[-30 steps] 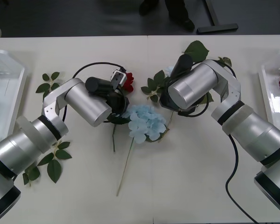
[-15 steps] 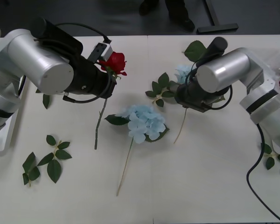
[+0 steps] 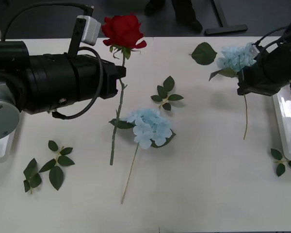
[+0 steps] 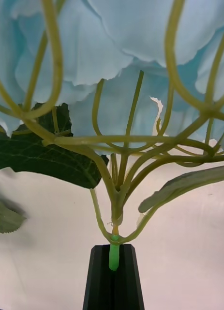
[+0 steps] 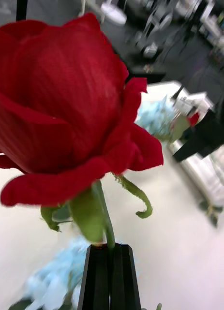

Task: Place the red flowers into the right box and the blue flowers into the left box. If a person shows an open palm, hand one flower to the person first, then continue sorting.

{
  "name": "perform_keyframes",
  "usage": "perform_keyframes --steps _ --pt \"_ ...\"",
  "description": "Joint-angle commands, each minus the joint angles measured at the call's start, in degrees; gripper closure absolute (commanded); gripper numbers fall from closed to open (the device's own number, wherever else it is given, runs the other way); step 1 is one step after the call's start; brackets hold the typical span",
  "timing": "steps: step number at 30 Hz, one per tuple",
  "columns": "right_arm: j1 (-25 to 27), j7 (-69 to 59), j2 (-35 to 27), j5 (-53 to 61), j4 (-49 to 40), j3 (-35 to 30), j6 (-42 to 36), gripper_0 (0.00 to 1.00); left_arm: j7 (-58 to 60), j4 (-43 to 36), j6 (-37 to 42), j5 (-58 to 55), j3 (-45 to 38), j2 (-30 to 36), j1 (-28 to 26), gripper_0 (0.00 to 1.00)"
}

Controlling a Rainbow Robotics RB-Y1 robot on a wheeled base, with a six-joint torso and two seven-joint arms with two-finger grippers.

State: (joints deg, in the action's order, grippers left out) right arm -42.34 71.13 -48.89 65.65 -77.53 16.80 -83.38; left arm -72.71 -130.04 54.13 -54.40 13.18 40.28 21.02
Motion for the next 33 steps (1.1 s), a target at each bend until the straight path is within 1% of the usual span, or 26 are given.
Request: perform_keyframes --steps 1,5,6,7,8,12,17,19,20,21,23,25,26,30,33 --pt "3.8 3.1 -1.9 1.9 -0.6 1.7 4.5 1.00 -0.4 -1.0 -9.6 5.0 4.2 -6.3 -0.2 1.00" --pt "5.7 2.6 -2.0 2.1 -0.6 8.2 12.1 1.00 -0.1 2.0 -19.9 11.0 8.8 -10.0 -0.1 1.00" --pt "6.2 2.2 -1.9 2.0 -0.4 10.5 15.1 1.00 0.1 3.9 -24.8 13.0 11.0 -11.4 0.0 1.00" --pt "6.4 2.1 -1.9 1.9 -0.3 11.3 16.0 1.00 0.2 4.7 -26.7 13.7 11.9 -12.0 0.1 1.00" --pt "6.4 1.8 -1.9 2.0 0.1 12.8 17.6 1.00 0.2 6.7 -30.8 14.9 13.7 -13.1 0.3 1.00" --pt "6.7 1.9 -1.3 1.8 1.9 14.1 18.8 1.00 0.4 13.8 -42.2 19.3 18.4 -16.9 1.3 1.00" --pt "7.4 2.4 -1.3 1.6 2.2 14.2 18.3 1.00 -0.1 21.1 -52.0 20.5 21.4 -21.1 2.8 1.00" --pt "7.4 2.4 -1.3 1.6 2.2 14.2 17.9 0.70 -0.1 22.8 -54.2 20.6 22.0 -22.2 3.2 1.00" --pt "7.4 2.6 -1.6 1.6 2.1 14.2 17.7 0.41 -0.1 24.0 -55.9 20.6 22.5 -23.1 3.3 1.00" --pt "7.4 2.6 -1.7 1.6 2.1 14.2 17.7 0.34 -0.1 24.5 -56.5 20.6 22.6 -23.5 3.3 1.00" --pt "7.4 3.2 -2.4 1.6 1.9 14.2 17.6 0.11 -0.5 25.4 -57.4 20.6 22.7 -24.5 3.6 1.00" --pt "7.4 3.8 -3.1 1.7 1.2 14.2 17.3 0.01 -0.7 25.5 -57.4 20.5 22.7 -24.9 3.8 1.00" --pt "7.4 4.1 -3.5 1.8 0.6 14.2 17.1 0.00 -0.7 25.5 -57.4 20.4 22.7 -24.9 3.8 1.00" --pt "7.3 5.4 -6.7 4.7 -2.2 14.1 16.5 0.00 -0.9 25.5 -57.4 20.3 22.7 -24.8 3.8 1.00" --pt "7.3 9.6 -10.0 10.9 -3.9 13.0 15.4 0.00 -1.0 25.5 -57.4 20.2 22.7 -24.5 3.8 1.00"
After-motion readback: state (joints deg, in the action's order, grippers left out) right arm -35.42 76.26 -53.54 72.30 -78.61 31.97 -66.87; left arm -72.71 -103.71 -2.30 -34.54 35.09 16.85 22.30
